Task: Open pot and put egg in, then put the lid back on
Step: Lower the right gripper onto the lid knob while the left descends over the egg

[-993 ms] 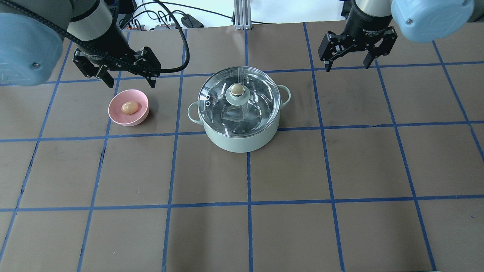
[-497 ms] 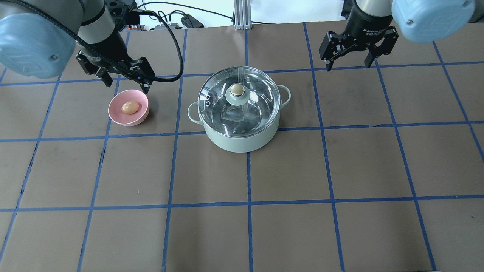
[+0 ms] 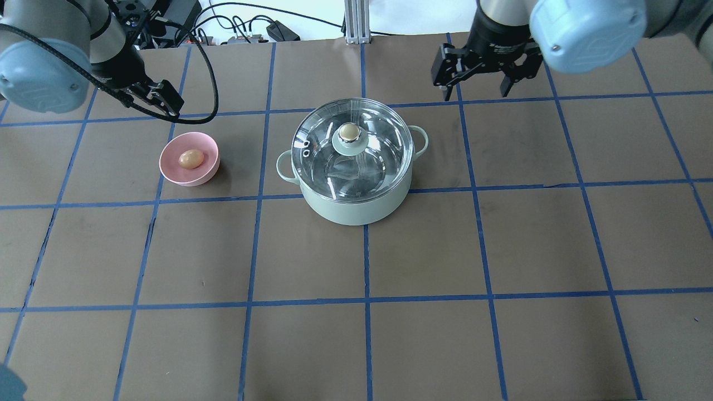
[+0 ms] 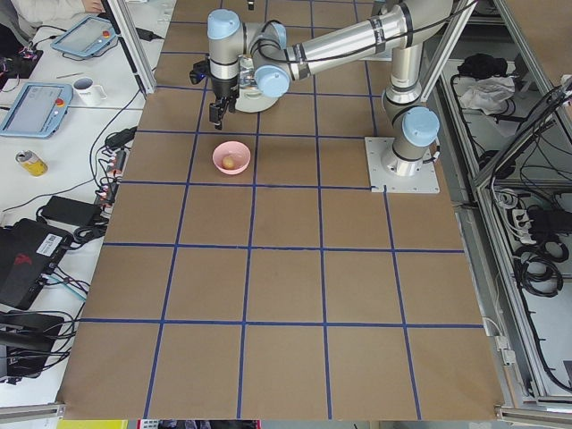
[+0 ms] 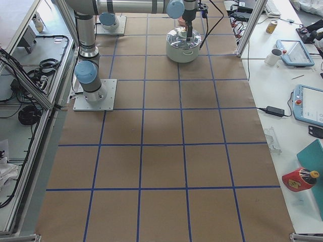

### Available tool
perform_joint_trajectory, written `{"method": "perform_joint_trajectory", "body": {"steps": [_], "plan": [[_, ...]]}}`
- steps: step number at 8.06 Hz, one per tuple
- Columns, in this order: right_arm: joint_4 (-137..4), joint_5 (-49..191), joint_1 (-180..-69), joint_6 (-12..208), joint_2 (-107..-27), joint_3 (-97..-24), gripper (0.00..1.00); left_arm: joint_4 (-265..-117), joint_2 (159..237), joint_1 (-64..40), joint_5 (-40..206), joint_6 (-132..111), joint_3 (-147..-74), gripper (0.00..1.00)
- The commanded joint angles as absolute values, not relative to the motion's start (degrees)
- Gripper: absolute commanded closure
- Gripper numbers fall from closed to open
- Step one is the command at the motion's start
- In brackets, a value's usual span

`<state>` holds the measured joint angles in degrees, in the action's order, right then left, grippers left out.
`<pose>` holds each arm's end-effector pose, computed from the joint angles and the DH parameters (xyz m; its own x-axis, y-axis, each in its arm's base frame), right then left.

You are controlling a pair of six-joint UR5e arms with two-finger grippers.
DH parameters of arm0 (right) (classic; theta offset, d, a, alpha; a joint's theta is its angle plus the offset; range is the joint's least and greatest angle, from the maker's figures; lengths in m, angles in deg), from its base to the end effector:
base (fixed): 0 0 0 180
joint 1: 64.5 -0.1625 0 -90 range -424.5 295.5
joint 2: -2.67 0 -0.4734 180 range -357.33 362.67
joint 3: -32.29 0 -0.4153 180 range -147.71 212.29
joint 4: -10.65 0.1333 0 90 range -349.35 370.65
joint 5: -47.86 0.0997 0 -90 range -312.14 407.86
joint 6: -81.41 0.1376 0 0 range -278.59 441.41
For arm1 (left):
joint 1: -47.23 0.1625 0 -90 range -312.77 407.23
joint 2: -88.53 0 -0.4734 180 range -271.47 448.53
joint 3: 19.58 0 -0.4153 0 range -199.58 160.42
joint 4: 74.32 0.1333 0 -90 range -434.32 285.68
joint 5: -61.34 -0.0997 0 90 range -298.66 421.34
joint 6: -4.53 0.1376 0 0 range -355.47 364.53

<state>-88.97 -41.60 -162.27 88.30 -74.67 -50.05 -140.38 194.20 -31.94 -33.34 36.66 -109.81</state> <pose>0.2183 -0.6040 0.4591 -0.9997 -0.0165 -0.0190 -0.0149 0.9968 -0.0788 0.0013 -0.6566 0.3827 -0.9261 0.3492 -0.1428 0.3619 0.9291 -0.0755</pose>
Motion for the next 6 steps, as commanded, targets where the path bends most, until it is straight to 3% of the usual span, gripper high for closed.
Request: {"method": "perform_joint_trajectory", "body": {"steps": [1,6], "plan": [[-92.34,-41.97,-172.05,99.28,-67.41,-44.99,0.00,-136.02,198.39,-31.17,-25.36,44.30,-110.72,0.00],[-97.46,-41.53,-177.00,105.58,-60.26,-44.27,0.00,-135.41,201.81,-31.00,-29.89,47.85,-113.44,0.00]]}}
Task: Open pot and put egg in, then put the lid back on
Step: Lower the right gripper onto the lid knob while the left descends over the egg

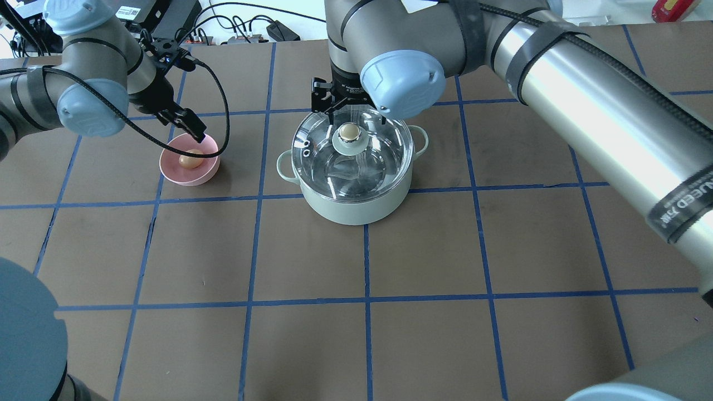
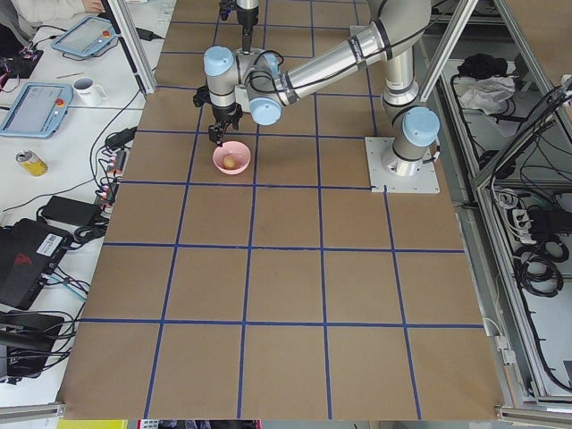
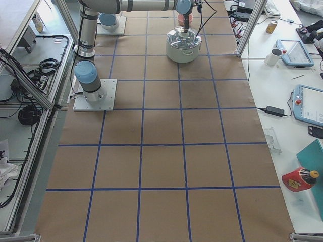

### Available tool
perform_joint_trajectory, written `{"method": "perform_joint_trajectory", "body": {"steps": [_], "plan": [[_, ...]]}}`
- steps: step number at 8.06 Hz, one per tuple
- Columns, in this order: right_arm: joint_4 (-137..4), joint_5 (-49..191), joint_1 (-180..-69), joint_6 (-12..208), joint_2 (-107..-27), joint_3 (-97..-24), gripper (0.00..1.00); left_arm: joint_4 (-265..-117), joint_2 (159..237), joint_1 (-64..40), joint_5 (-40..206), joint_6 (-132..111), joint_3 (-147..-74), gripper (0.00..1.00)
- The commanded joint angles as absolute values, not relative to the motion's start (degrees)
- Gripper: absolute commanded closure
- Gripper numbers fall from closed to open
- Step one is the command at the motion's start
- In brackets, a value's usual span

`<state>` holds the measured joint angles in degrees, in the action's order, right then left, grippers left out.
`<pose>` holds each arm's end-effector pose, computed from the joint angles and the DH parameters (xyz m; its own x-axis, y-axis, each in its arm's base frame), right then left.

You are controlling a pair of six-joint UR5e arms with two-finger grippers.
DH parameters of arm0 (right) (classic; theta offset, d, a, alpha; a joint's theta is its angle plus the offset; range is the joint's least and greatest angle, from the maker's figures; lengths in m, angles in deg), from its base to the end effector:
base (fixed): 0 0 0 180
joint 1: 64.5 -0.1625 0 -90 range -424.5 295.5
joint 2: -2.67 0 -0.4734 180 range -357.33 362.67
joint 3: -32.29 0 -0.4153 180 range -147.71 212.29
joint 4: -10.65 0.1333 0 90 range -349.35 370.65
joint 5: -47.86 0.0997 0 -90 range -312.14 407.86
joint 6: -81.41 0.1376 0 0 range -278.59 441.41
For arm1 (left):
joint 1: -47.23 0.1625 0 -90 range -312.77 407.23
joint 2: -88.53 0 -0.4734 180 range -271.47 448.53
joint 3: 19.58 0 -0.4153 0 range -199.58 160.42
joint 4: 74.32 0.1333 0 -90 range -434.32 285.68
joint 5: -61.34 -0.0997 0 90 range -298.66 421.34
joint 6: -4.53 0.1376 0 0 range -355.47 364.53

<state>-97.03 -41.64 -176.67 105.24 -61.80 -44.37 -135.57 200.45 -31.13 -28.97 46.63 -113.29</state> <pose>0.3971 -0.6182 0.3746 -0.9986 0.0266 -0.0466 0.0304 0.9960 -0.0840 0.0030 -0.6714 0.2901 -0.8617 0.5058 -0.0405 0.5071 0.8611 -0.0368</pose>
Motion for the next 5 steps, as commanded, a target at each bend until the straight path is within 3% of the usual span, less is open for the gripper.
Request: {"method": "perform_joint_trajectory", "body": {"steps": [1,3,5], "plan": [[-97.63,-41.53,-177.00,105.05,-59.82,-44.35,0.00,-133.23,204.17,-30.73,-30.50,48.04,-113.44,0.03],[-97.55,-41.44,-177.00,105.22,-59.82,-44.44,0.04,-132.34,205.77,-30.03,-30.42,49.52,-113.44,0.03],[-97.37,-41.27,-177.00,105.48,-60.16,-44.88,0.68,-132.07,206.04,-29.85,-30.68,49.89,-113.62,0.03]]}}
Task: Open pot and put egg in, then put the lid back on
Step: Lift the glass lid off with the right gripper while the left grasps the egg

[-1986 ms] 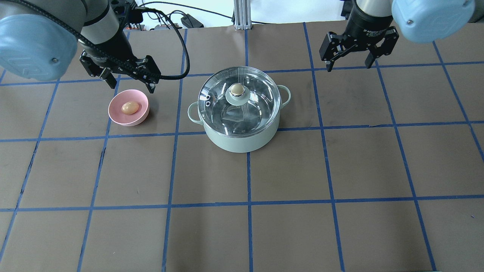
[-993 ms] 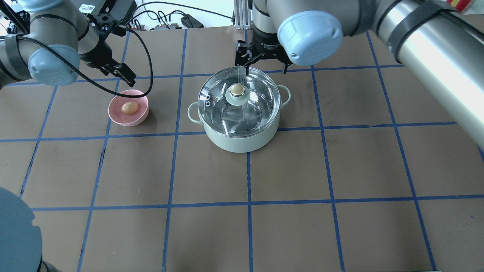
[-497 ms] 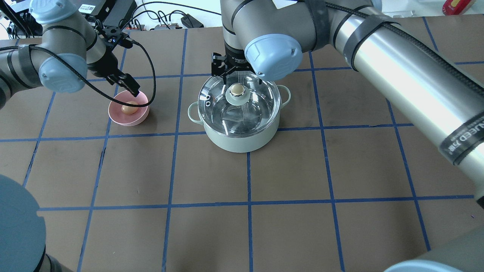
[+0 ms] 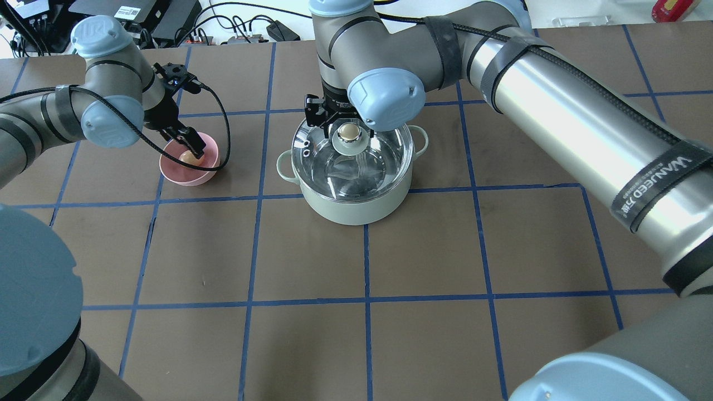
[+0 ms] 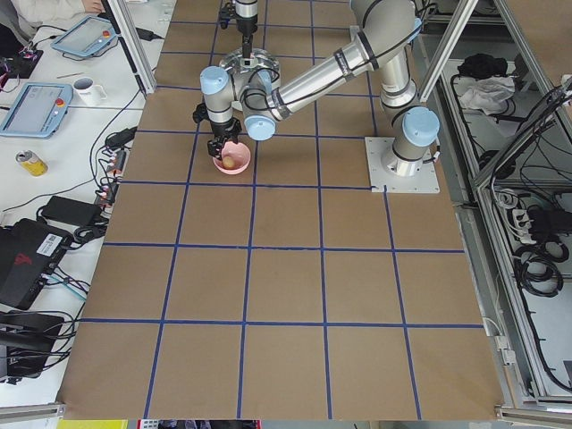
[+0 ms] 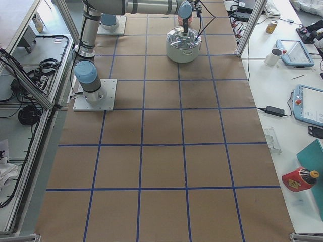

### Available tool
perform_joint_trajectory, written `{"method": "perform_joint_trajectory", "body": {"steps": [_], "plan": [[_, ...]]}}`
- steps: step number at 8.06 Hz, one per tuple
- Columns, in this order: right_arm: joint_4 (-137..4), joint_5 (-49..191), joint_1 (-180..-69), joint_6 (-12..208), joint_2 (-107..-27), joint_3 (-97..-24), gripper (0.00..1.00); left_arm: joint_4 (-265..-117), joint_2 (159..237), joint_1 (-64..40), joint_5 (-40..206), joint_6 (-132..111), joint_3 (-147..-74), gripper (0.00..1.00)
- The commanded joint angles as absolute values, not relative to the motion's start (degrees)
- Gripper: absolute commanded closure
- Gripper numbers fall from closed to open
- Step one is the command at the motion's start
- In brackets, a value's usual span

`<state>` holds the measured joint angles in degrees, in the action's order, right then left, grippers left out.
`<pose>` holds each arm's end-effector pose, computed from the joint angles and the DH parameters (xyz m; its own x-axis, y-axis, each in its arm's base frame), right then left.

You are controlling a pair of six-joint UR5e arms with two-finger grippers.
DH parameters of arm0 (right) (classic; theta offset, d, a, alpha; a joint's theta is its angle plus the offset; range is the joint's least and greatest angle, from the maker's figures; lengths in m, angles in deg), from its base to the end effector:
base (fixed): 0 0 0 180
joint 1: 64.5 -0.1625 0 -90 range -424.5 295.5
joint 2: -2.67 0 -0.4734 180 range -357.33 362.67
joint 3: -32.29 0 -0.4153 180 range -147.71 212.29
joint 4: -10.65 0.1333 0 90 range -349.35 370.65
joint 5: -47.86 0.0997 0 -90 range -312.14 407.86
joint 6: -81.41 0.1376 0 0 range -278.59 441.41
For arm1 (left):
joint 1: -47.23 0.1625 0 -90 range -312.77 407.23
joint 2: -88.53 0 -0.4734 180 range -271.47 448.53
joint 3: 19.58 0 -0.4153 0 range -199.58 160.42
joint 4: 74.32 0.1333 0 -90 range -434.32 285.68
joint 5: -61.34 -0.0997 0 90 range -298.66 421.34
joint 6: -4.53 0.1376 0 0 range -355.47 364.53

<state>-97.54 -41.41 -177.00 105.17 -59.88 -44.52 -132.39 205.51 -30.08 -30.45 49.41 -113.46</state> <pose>0.4040 -0.6224 0.3499 -0.9990 0.0204 -0.0392 0.0226 0.9981 -0.0576 0.0221 -0.6854 0.2357 -0.8458 0.5323 -0.0353 0.5323 0.8465 0.0088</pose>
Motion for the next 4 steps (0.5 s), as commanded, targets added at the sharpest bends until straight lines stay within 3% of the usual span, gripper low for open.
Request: {"method": "perform_joint_trajectory", "body": {"steps": [1,2,4], "plan": [[-97.11,-41.26,-177.00,105.31,-60.34,-45.06,0.83,-132.68,205.96,-29.85,-30.77,49.45,-113.79,0.03],[-97.11,-40.92,-177.00,104.79,-60.26,-45.06,1.00,-132.68,205.87,-29.85,-30.77,49.36,-115.01,0.03],[-97.19,-41.00,-176.74,102.26,-61.30,-44.88,1.00,-132.60,205.87,-29.94,-30.42,49.27,-115.82,0.05]]}}
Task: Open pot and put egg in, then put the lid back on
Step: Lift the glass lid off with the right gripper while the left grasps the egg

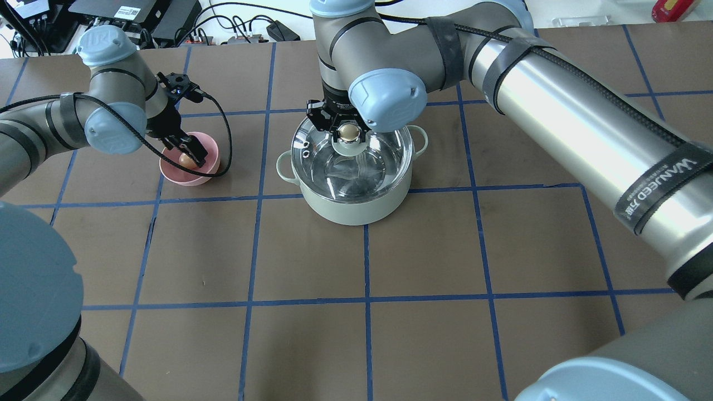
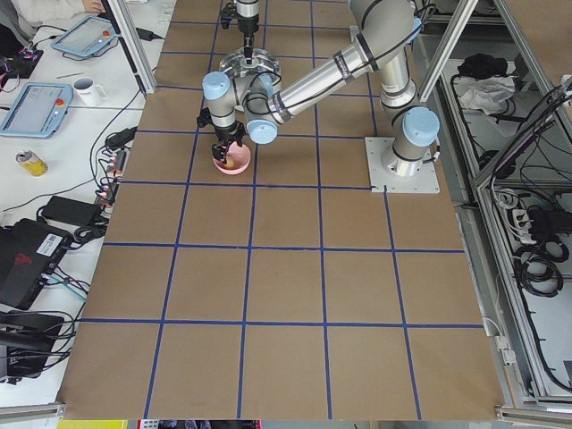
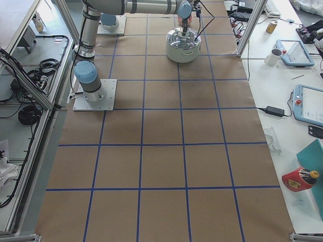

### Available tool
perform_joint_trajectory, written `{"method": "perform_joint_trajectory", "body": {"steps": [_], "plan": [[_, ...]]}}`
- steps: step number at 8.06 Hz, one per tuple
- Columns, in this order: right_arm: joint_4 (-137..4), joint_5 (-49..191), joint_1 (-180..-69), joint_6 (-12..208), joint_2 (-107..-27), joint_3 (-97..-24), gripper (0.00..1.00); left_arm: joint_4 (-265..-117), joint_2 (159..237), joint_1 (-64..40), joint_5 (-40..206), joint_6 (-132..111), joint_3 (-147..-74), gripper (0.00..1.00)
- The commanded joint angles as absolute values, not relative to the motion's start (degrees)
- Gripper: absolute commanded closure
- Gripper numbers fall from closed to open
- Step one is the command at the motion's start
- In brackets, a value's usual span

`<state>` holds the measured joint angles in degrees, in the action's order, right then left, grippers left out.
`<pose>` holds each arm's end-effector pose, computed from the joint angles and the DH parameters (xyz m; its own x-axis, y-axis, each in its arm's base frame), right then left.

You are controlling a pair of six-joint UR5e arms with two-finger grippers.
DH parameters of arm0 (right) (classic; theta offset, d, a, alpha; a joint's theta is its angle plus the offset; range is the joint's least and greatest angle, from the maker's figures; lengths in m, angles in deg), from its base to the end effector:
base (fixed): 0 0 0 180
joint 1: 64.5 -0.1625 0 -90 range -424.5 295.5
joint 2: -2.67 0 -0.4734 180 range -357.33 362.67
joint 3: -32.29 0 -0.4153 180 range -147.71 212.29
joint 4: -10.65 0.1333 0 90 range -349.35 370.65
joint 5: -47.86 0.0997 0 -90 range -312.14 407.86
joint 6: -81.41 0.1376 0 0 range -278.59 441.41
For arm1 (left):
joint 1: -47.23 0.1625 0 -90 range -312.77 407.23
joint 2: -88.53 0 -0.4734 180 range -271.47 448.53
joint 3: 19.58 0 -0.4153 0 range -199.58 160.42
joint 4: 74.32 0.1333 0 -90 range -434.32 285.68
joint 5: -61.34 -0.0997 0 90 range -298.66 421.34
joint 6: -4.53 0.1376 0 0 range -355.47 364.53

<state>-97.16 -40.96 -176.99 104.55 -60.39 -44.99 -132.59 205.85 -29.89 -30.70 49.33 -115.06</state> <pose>0.4032 -0.6179 0.3515 -0.9990 0.0096 -0.0435 0.0118 0.9987 -0.0495 0.0227 -0.6754 0.2188 -0.8484 0.5292 -0.0121 0.5284 0.8481 0.0383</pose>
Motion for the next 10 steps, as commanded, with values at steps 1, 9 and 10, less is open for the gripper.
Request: {"method": "perform_joint_trajectory", "body": {"steps": [1,9,10], "plan": [[-97.11,-40.83,-176.04,101.02,-62.53,-44.62,1.00,-132.68,206.04,-29.94,-30.24,49.27,-115.82,0.07],[-89.28,-41.97,-155.48,71.58,-71.51,-45.41,1.00,-130.13,208.50,-29.85,-30.06,49.71,-115.82,0.16],[-89.28,-42.14,-155.30,71.47,-71.51,-45.93,1.00,-130.13,208.50,-29.85,-30.06,49.71,-115.82,0.16]]}}
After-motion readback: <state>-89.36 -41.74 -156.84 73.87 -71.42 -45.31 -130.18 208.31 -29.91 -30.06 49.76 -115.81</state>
